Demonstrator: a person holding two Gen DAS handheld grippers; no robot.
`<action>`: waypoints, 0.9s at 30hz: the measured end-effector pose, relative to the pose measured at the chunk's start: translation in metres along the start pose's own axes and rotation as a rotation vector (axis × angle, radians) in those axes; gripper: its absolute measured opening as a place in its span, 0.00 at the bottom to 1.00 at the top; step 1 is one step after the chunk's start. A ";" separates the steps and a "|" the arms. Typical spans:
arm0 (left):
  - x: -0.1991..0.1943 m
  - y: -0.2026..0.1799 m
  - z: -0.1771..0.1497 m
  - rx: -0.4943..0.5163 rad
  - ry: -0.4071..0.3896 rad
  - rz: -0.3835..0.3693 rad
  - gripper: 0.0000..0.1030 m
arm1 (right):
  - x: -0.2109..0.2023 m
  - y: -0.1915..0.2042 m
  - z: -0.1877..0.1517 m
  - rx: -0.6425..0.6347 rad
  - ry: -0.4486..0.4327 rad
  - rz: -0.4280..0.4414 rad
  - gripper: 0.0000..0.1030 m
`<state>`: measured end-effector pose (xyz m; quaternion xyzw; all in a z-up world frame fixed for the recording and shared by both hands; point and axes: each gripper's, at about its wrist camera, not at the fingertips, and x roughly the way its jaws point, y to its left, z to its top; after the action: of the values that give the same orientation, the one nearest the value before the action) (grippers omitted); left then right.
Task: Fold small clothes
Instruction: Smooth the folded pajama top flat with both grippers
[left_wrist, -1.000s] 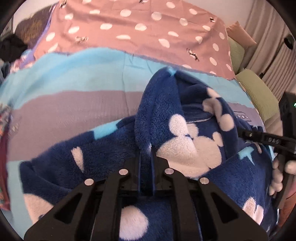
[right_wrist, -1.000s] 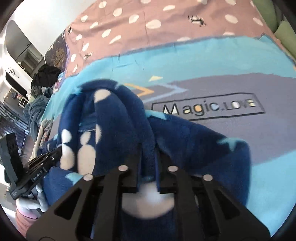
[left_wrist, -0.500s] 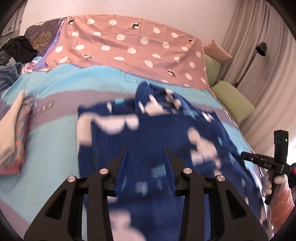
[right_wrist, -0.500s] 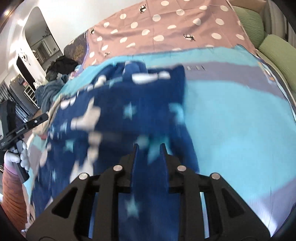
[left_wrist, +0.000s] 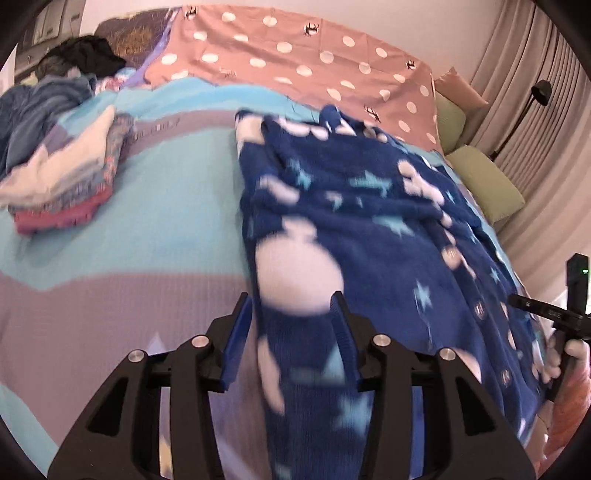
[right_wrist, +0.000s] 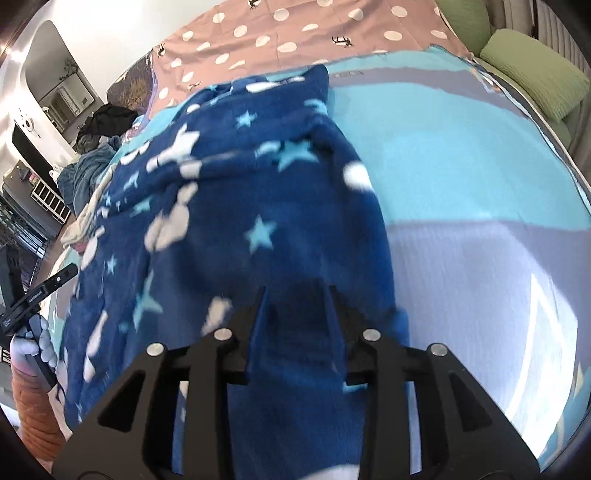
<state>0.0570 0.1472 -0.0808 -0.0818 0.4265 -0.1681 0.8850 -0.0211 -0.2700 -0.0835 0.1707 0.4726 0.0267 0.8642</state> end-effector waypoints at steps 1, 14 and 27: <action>0.001 0.002 -0.007 -0.007 0.024 -0.023 0.43 | -0.001 -0.002 -0.003 0.010 -0.007 0.009 0.31; -0.029 0.000 -0.046 -0.045 0.035 -0.077 0.43 | -0.047 0.006 -0.026 -0.035 -0.078 -0.013 0.33; -0.072 -0.082 -0.066 0.118 0.004 -0.305 0.43 | -0.089 0.074 -0.084 -0.279 -0.010 0.396 0.29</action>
<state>-0.0549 0.0976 -0.0464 -0.0933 0.4004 -0.3256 0.8515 -0.1309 -0.1964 -0.0297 0.1391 0.4173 0.2599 0.8596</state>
